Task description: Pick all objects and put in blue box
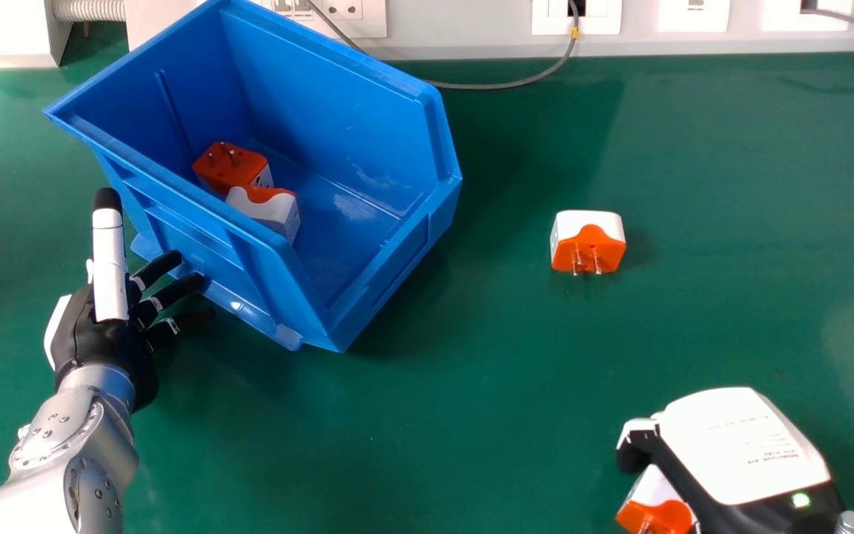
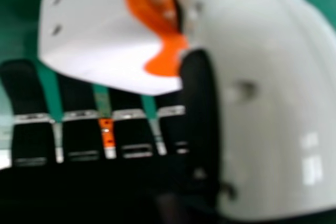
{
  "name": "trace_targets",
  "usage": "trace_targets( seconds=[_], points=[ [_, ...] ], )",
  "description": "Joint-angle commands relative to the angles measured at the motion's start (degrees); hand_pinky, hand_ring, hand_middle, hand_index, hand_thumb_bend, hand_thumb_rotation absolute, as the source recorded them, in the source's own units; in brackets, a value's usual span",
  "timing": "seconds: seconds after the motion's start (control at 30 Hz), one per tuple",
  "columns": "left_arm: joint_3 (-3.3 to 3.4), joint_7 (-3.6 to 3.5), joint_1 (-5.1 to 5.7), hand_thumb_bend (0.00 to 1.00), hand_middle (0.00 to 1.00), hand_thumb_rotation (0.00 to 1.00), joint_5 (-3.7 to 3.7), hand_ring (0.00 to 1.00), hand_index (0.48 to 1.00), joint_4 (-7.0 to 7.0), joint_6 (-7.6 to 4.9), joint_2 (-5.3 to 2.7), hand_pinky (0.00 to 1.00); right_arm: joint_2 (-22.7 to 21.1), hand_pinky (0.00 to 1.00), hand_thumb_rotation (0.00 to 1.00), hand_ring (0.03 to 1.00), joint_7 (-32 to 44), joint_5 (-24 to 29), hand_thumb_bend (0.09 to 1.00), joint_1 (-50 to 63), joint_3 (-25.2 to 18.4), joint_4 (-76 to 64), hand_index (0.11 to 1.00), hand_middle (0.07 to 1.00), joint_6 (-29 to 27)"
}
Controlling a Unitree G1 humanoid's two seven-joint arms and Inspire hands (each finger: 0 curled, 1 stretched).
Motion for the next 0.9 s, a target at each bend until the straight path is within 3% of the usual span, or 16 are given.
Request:
trace_targets(
  seconds=[0.0,0.13,0.33,0.43,0.7,0.87],
  points=[
    [0.02,0.24,0.02,0.86,0.84,0.94,0.28,0.74,0.885,0.65,0.53,-0.11,0.65,-0.71,0.39,0.00,0.446,2.19,0.42,0.542,1.60,0.77,0.67,0.553,0.561,0.59],
    [-0.09,0.37,0.24,0.86,0.84,0.94,0.26,0.74,0.886,-0.15,0.98,-0.16,0.65,-0.52,0.39,0.00,0.437,2.35,-0.23,0.536,1.61,1.13,0.21,0.545,0.553,1.58],
    [-0.18,0.37,0.19,0.86,0.84,0.94,0.55,0.74,0.887,0.35,0.67,-0.04,0.65,-0.78,0.39,0.00,0.421,1.03,-0.10,0.525,1.75,1.30,-0.30,0.530,0.539,1.38],
    [-0.10,0.43,0.38,0.86,0.84,0.94,0.32,0.74,0.887,-0.46,1.18,-0.11,0.65,-1.13,0.39,0.00,0.417,0.99,0.65,0.522,2.01,0.92,-1.16,0.528,0.536,0.89],
    [0.06,0.25,0.06,0.86,0.84,0.94,0.35,0.73,0.887,0.46,0.79,0.05,0.65,-1.10,0.39,0.00,0.408,4.88,2.41,0.518,3.04,-1.72,-8.92,0.525,0.529,1.46],
    [0.01,0.05,0.11,0.86,0.84,0.94,0.15,0.73,0.887,0.12,1.06,-0.01,0.65,-0.35,0.38,0.00,0.401,4.96,3.34,0.515,3.20,-3.51,-12.12,0.531,0.521,1.10]
  ],
)
